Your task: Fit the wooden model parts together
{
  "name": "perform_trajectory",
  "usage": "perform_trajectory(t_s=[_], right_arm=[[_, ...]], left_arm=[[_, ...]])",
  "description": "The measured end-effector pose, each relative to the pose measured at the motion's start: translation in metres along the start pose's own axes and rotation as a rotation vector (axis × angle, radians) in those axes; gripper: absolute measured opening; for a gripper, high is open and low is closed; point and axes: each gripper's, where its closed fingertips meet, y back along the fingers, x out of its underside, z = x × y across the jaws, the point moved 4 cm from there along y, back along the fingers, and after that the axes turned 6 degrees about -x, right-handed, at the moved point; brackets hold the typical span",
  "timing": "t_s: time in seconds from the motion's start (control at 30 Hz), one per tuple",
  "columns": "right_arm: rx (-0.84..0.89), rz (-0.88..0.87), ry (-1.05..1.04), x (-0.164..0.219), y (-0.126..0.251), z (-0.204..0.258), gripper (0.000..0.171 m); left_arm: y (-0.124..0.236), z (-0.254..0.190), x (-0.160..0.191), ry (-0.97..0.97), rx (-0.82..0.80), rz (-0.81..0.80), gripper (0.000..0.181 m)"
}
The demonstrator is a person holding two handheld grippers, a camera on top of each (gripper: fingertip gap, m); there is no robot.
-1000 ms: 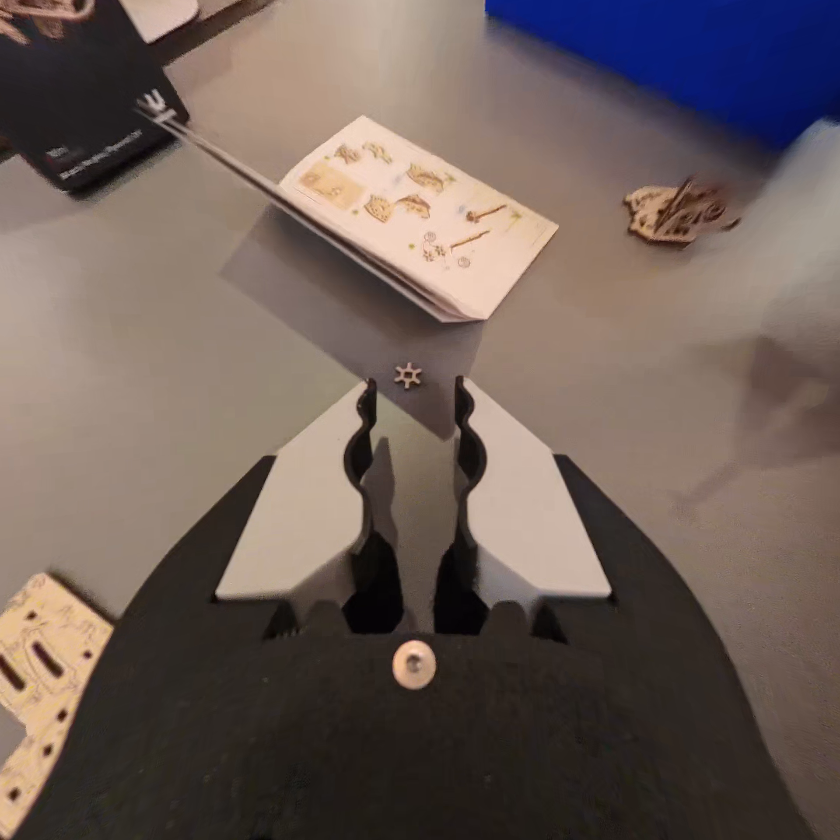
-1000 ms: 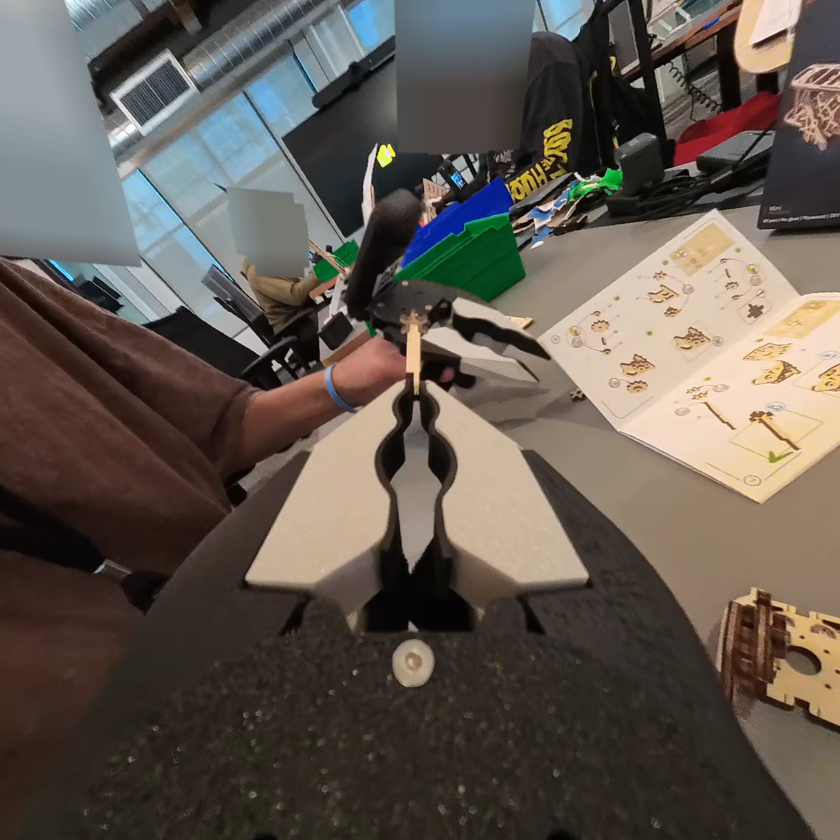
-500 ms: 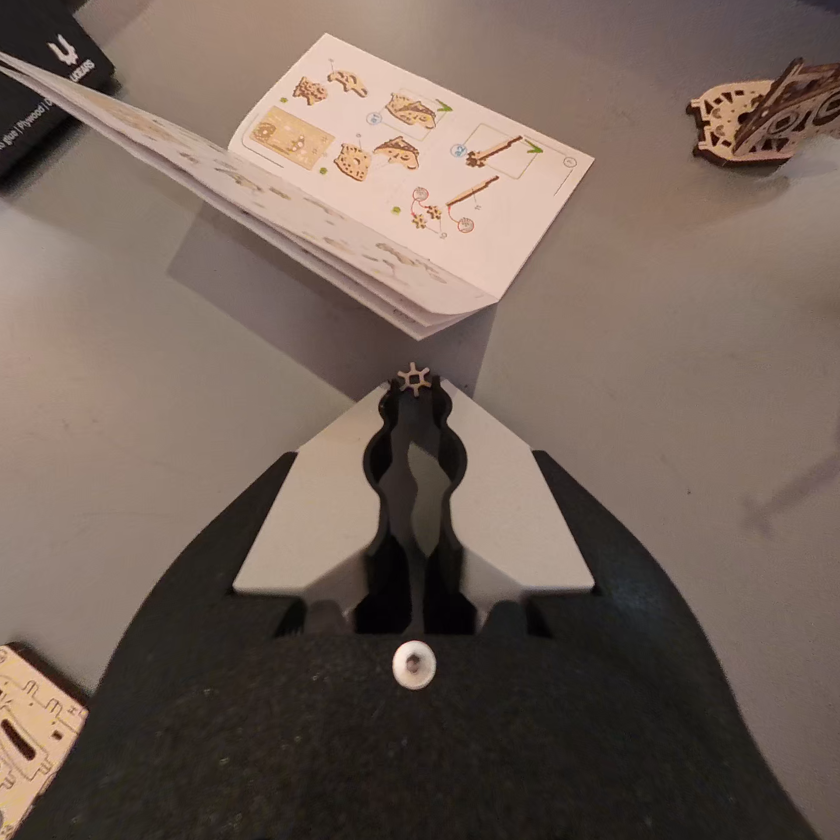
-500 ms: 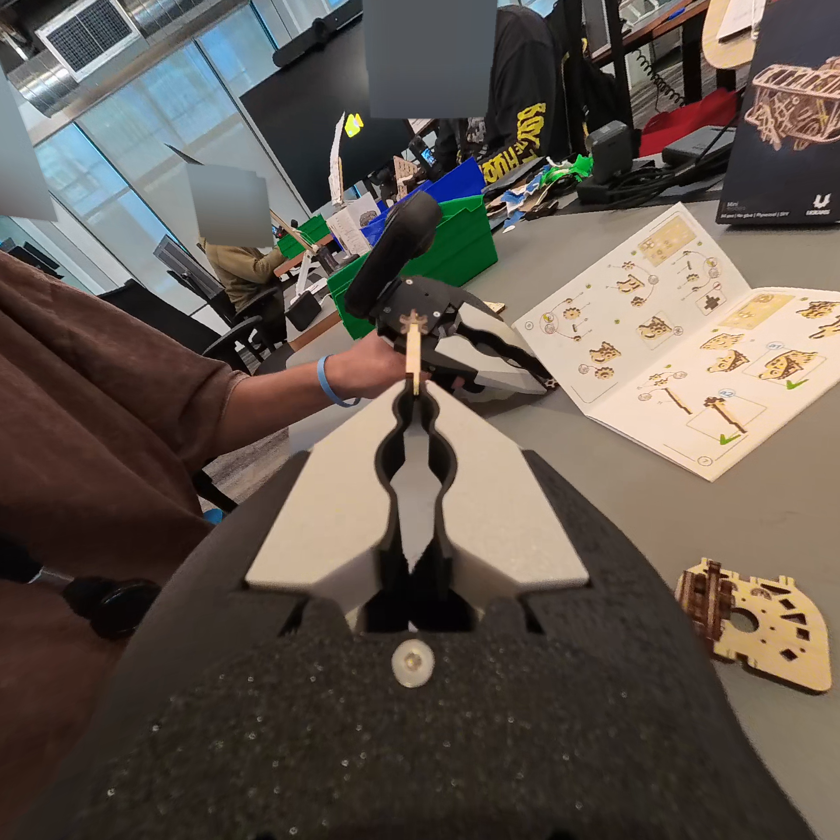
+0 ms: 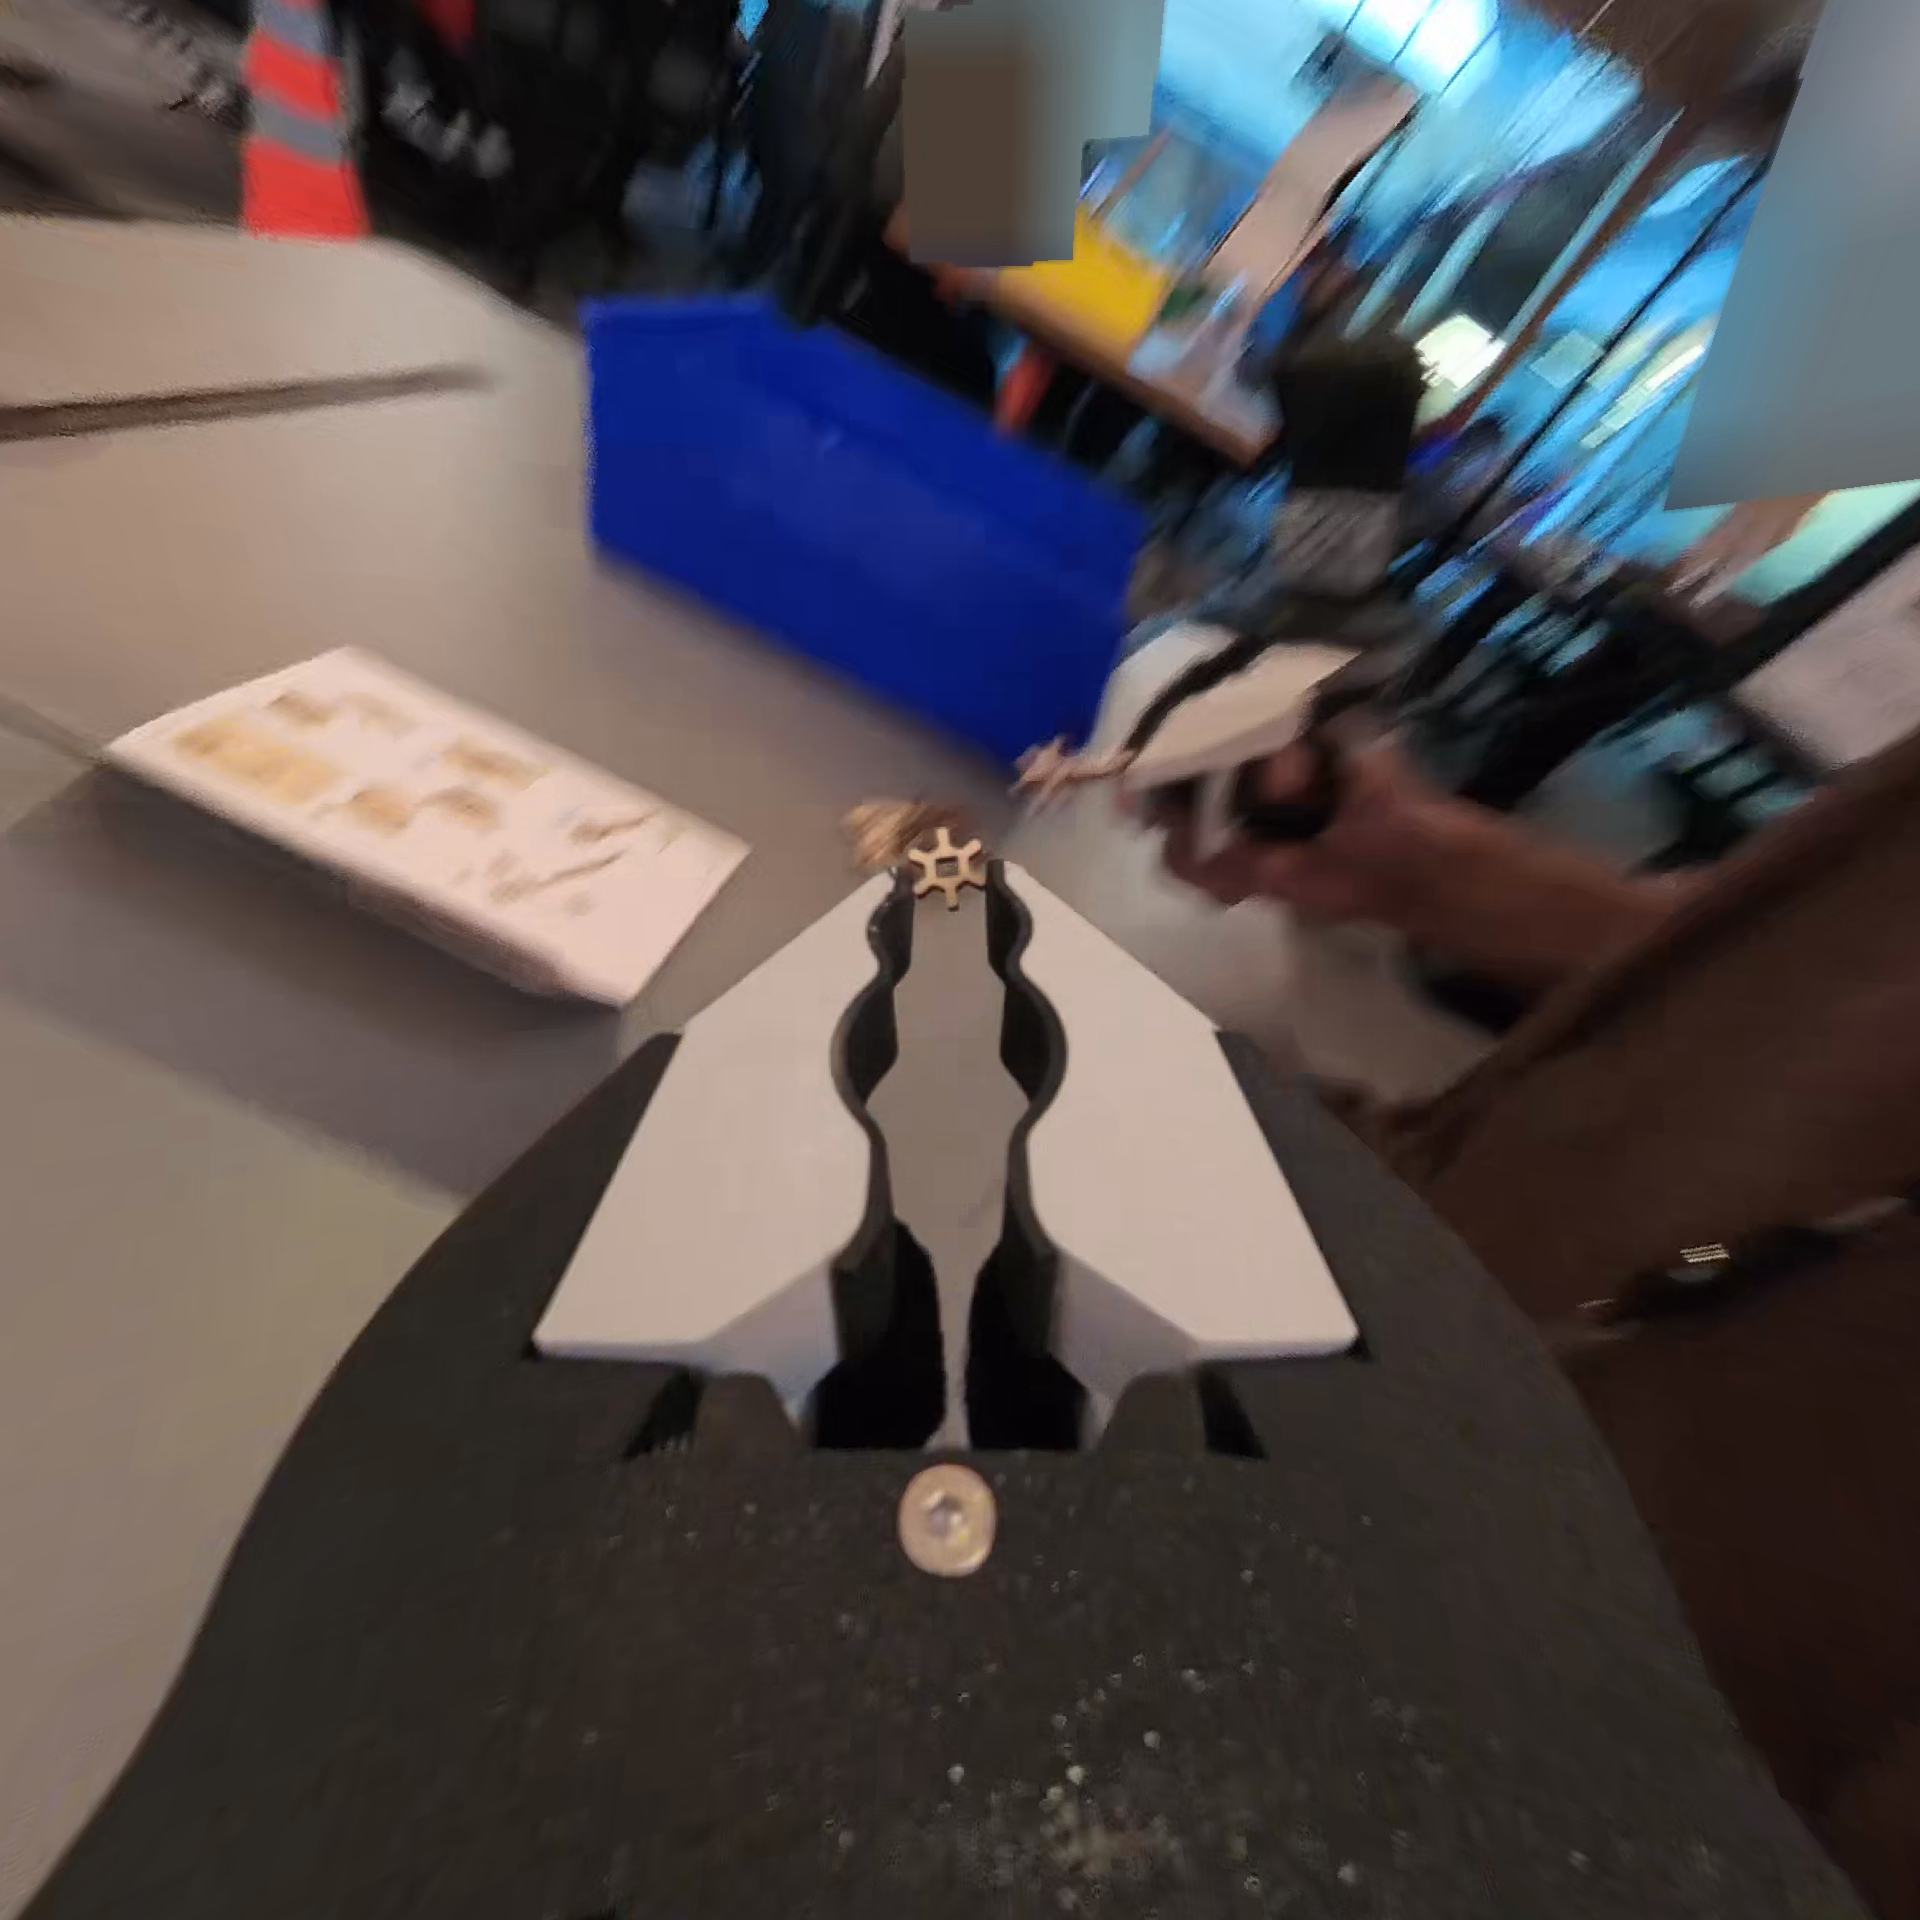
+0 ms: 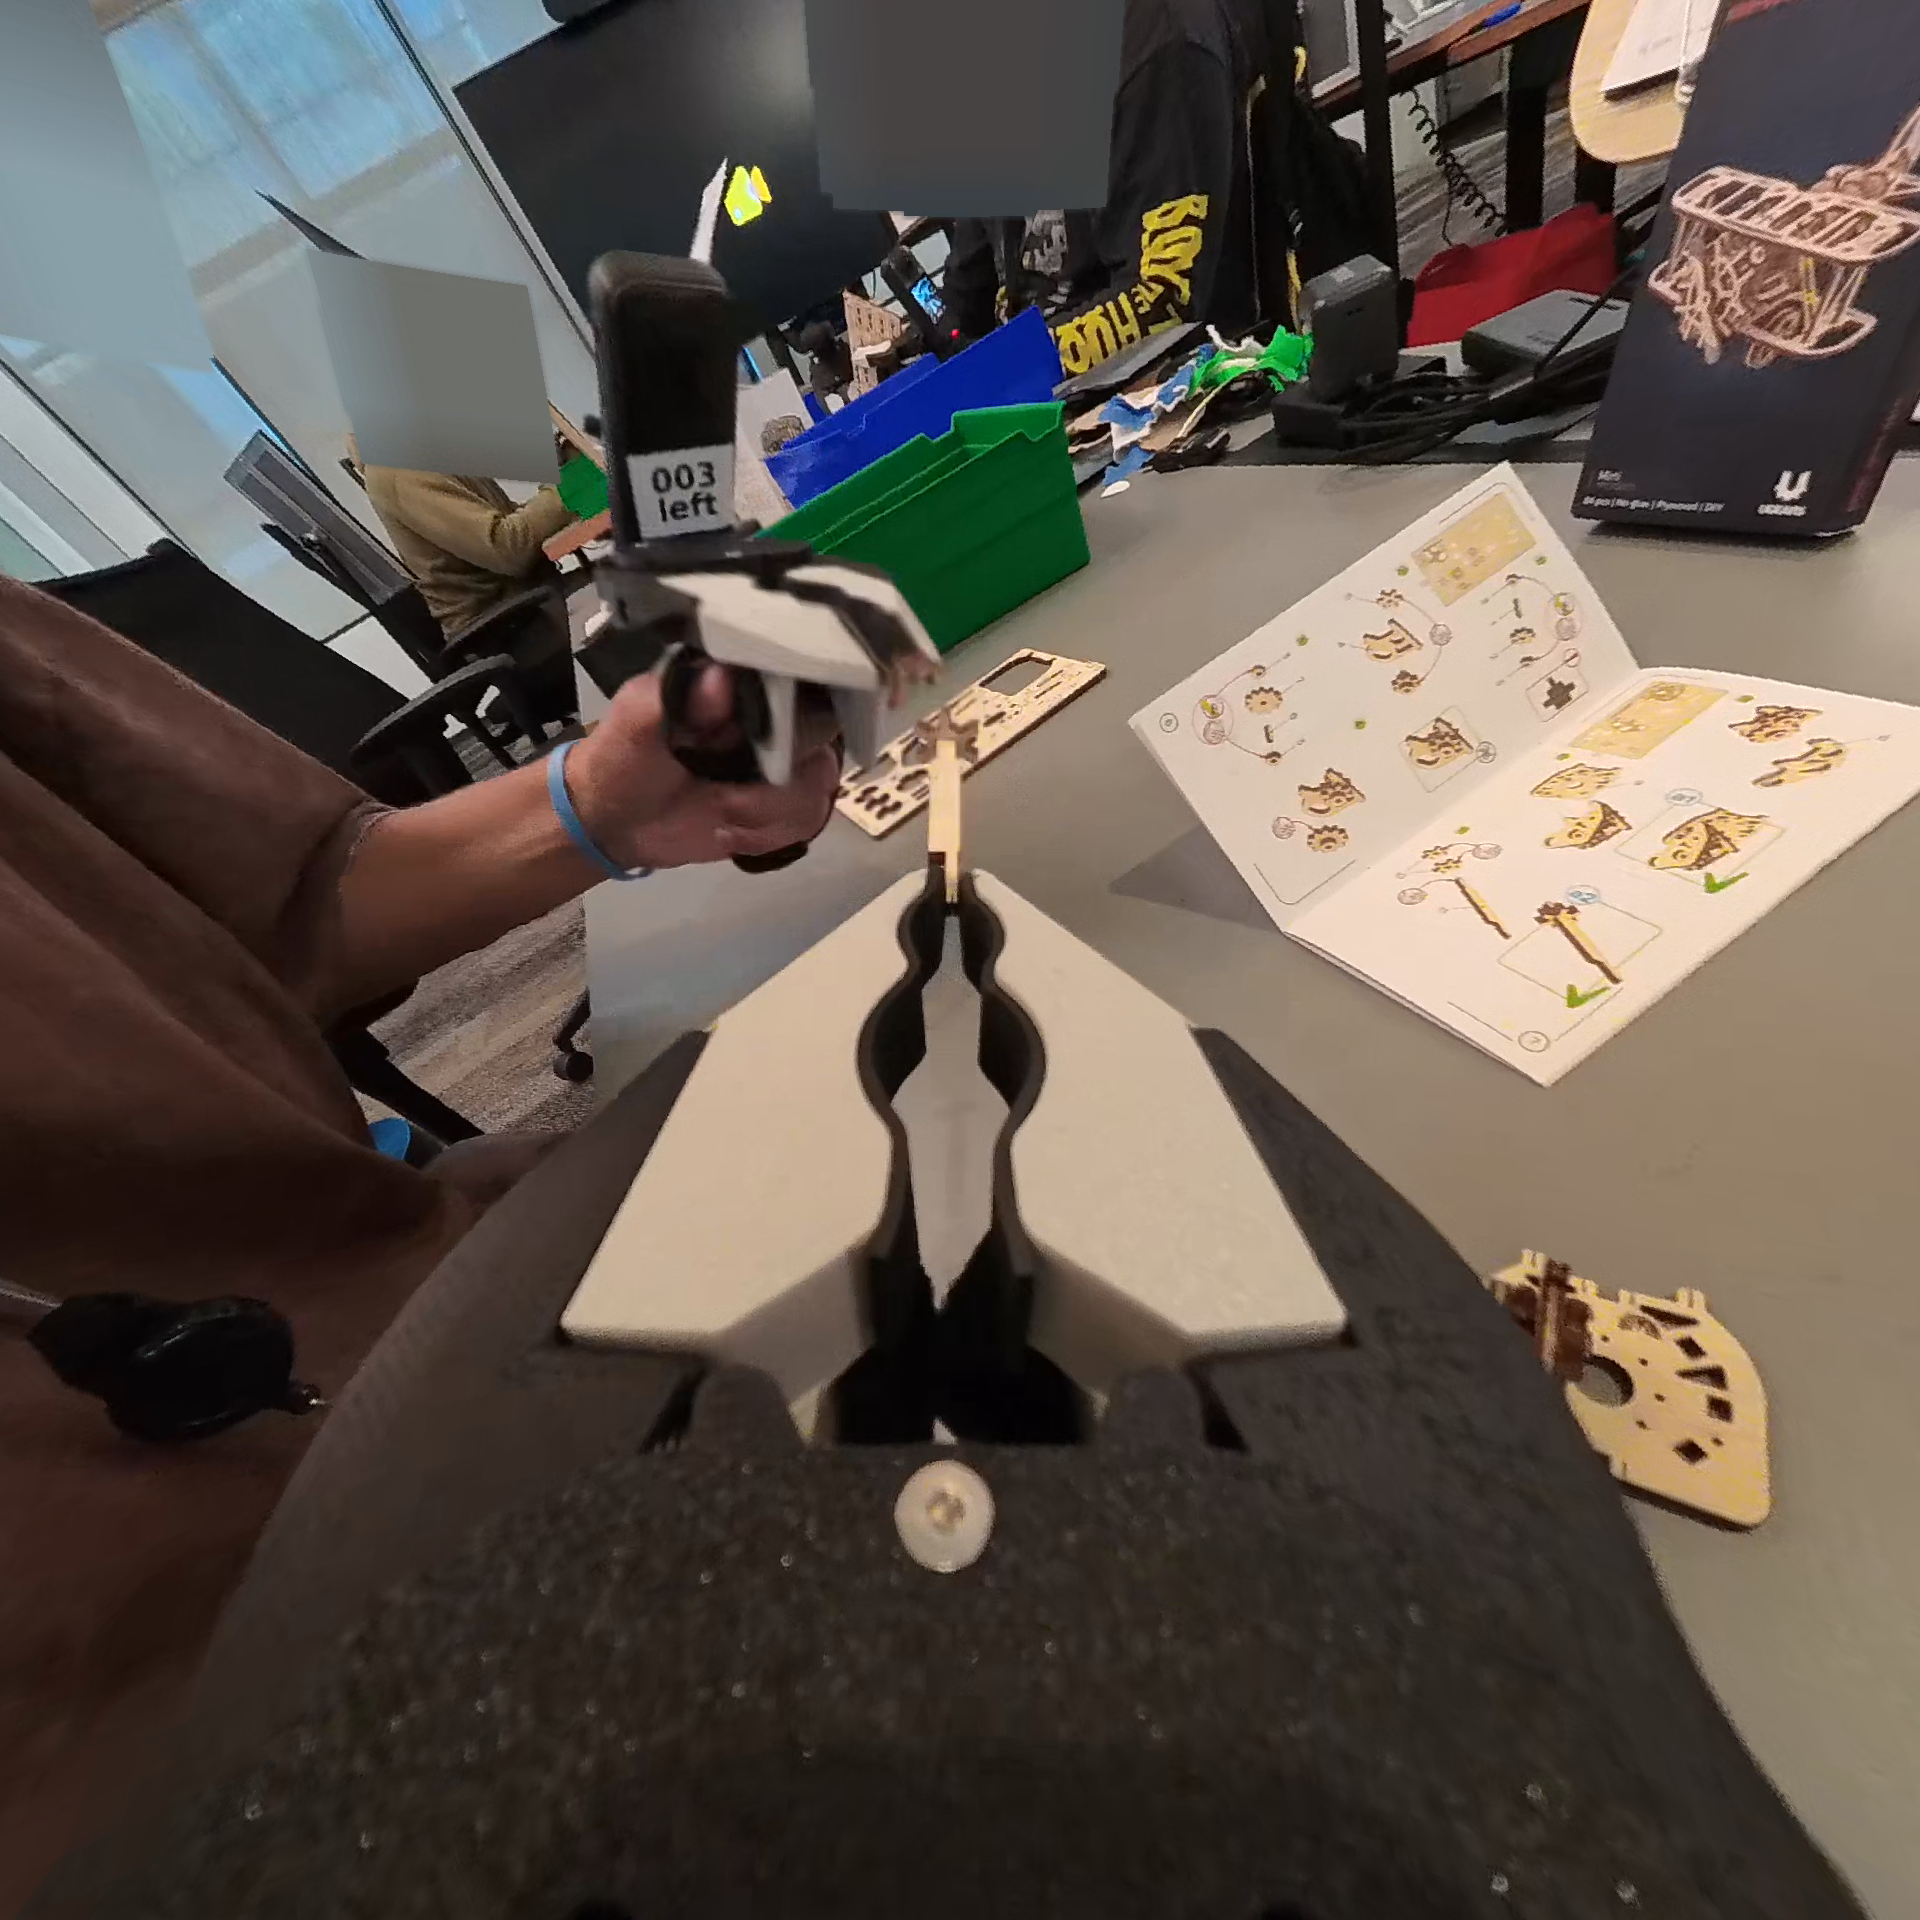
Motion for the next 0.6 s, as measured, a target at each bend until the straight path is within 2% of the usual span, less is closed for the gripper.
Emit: perform_trajectory(t_s=[0.07, 0.2, 0.6], right_arm=[[-0.021, -0.014, 0.008, -0.002, -0.002, 0.004, 0.002], [-0.044, -0.025, 0.009, -0.003, -0.004, 0.009, 0.002], [-0.069, -0.048, 0.007, -0.007, -0.003, 0.014, 0.002]], left_arm=[[0.002, -0.011, -0.014, 0.069, 0.093, -0.086, 0.011], [-0.003, -0.016, -0.016, 0.134, 0.177, -0.123, 0.011], [-0.013, -0.025, -0.01, 0.121, 0.206, -0.107, 0.011]])
